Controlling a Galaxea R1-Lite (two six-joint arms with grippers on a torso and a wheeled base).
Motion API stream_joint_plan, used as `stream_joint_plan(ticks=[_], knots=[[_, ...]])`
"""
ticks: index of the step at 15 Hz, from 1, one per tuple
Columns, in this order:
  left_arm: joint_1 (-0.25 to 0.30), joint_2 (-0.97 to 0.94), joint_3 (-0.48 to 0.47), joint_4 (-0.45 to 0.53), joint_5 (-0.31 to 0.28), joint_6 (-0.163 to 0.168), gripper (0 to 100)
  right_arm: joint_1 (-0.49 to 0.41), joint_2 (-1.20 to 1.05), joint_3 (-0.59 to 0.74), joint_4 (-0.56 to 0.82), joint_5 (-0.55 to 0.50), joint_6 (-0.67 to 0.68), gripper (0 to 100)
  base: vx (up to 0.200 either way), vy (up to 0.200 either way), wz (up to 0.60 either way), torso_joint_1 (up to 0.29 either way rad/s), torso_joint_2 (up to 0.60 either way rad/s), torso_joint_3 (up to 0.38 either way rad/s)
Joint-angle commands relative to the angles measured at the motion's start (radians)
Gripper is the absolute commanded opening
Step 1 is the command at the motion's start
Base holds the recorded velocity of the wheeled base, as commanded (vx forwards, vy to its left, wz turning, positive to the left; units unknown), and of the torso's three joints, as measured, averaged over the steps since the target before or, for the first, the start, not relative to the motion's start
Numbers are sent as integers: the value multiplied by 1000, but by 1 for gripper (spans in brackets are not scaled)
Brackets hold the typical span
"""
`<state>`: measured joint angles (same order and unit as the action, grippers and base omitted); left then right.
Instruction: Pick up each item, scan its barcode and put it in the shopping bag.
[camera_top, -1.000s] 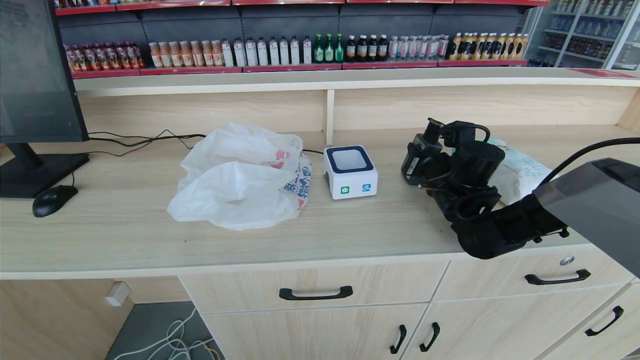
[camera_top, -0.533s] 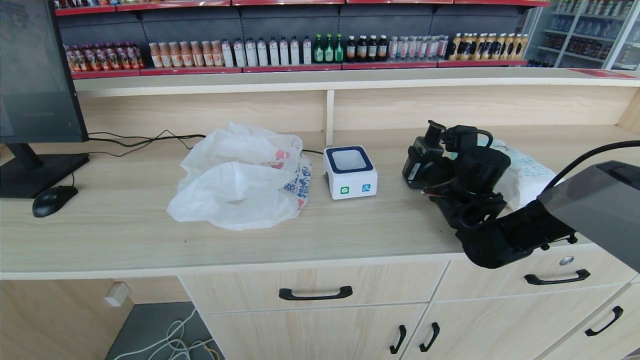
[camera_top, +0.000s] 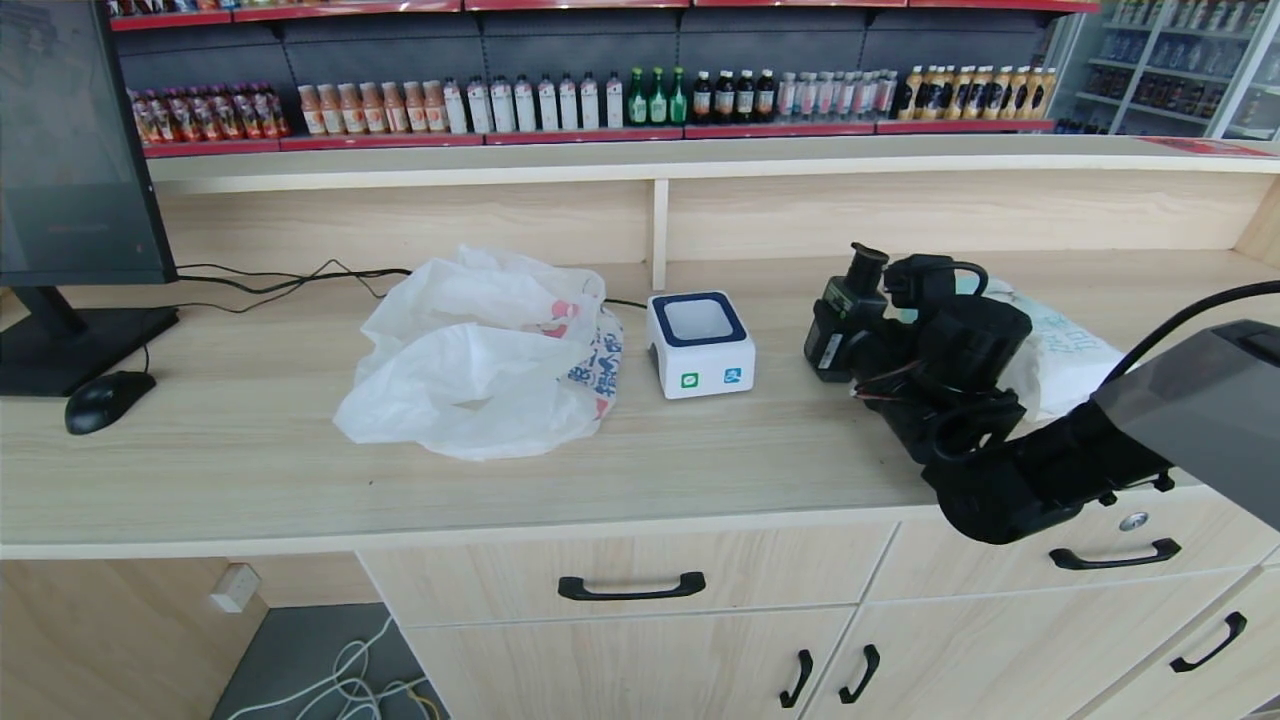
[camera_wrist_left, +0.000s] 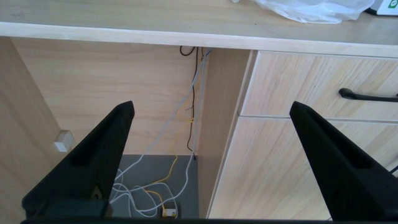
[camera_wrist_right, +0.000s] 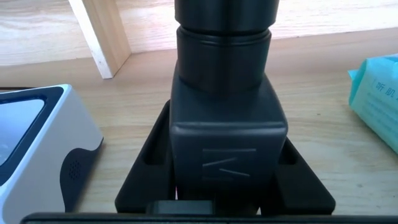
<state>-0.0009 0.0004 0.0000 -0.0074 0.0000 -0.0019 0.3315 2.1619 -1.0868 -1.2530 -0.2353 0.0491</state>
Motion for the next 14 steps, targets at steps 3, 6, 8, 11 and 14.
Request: stream_joint_plan(ticks=[3, 6, 8, 11, 14], knots=[[-1, 0, 0, 0, 0, 0, 100, -8, 4, 10, 0, 27, 0, 0, 0, 0, 0, 0, 0, 0], [-1, 0, 0, 1, 0, -4, 100, -8, 6, 22, -2, 34, -2, 0, 0, 0, 0, 0, 0, 0], [-1, 0, 0, 1, 0, -4, 100, -8, 7, 15, -3, 34, -3, 0, 0, 0, 0, 0, 0, 0], [-1, 0, 0, 1, 0, -4, 100, -6, -10, -27, -11, 76, 0, 0, 0, 0, 0, 0, 0, 0], [-1, 0, 0, 4, 0, -3, 100, 8, -146, 22, -20, 83, 6, 0, 0, 0, 0, 0, 0, 0]])
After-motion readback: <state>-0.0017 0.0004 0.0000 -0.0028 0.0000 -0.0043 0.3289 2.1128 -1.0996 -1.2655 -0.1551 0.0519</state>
